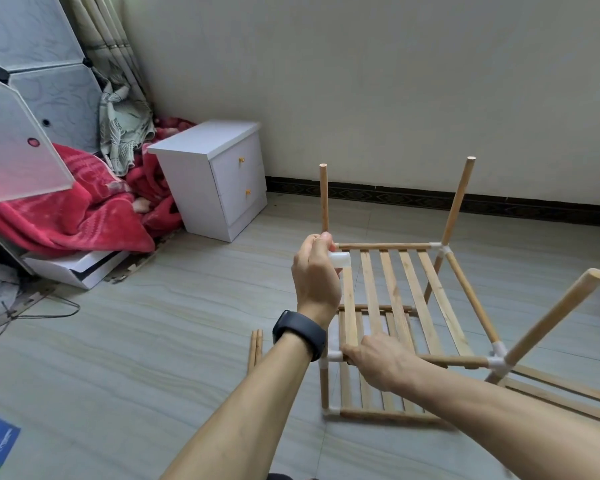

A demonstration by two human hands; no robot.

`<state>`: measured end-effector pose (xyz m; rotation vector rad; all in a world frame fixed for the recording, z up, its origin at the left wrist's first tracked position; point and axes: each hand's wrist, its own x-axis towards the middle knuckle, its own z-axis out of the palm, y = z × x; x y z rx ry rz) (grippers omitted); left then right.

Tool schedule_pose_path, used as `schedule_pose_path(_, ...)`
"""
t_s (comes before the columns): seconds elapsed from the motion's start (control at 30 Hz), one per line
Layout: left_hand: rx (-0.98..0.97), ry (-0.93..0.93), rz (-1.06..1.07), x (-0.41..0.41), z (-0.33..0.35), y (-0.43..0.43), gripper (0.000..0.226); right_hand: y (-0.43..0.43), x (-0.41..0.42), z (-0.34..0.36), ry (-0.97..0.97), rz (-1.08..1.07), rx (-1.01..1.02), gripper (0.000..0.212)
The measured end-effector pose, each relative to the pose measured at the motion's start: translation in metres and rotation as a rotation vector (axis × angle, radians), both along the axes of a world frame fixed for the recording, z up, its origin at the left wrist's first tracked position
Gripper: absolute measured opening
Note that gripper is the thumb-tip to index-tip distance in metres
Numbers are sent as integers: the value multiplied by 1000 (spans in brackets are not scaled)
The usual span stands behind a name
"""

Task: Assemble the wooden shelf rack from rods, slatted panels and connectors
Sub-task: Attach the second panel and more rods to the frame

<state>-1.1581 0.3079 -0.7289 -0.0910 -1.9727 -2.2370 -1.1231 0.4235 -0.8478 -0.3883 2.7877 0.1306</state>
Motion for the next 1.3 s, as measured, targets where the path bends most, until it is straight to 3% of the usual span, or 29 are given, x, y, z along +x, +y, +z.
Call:
schedule_pose_path(0.1,42,-30,-56,-1,0,-3,33,-1,-2,-2,-10,-20,-19,24)
schedule_pose_path(0.2,167,-125,-163,1,1,-12,60,1,-2,-5,-13,-29,-41,26)
schedule_pose_path(0.3,159,-146,-233,5,-1,-22,69,1,-3,-7,-9,-48,-48,25)
schedule_pose_path(0.53,-62,-19,-209,5,9,-17,37,-3,-4,-7,-9,-38,-29,30)
schedule_pose_path(0.7,-58,40,-164,0,3,-16,15,-7,-3,-2,-24,-23,6,28)
schedule_pose_path(1.03,-69,95,-5,1,-3,-6,21,-7,-2,-2,-18,-17,33,28)
schedule_pose_path(1.3,-89,89,-66,2,-5,-10,21,-5,-2,-5,1,-4,27,28)
